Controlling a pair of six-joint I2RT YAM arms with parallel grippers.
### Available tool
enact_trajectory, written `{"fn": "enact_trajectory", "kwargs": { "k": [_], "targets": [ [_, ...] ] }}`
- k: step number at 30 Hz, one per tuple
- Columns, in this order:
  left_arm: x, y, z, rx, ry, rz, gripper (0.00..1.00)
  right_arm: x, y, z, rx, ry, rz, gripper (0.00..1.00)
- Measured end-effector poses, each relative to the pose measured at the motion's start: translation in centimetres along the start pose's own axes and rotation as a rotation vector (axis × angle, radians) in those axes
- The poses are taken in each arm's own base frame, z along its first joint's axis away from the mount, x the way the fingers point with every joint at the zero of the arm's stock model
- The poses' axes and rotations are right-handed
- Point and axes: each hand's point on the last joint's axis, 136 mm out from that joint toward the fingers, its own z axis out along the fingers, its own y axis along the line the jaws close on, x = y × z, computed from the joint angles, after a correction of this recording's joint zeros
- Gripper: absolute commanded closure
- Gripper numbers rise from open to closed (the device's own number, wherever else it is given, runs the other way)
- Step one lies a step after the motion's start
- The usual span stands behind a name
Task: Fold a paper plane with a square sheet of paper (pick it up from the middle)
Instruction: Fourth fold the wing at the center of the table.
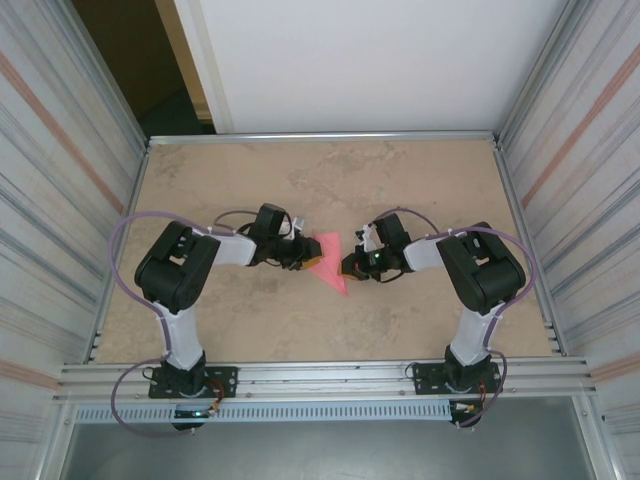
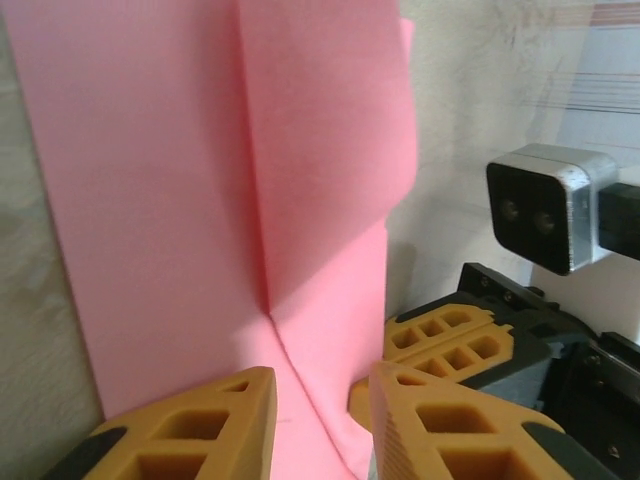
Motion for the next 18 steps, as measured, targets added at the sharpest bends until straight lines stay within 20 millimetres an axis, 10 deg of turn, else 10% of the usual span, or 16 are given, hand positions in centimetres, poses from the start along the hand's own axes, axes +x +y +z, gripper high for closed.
{"fn": "enact_trajectory", "kwargs": {
  "k": [18],
  "targets": [
    [-0.2,1.1,0.0,-0.055,-0.024,-0.035,0.79,0.0,-0.1,-0.1,-0.033,-0.019,0.014,1.00]
  ]
}}
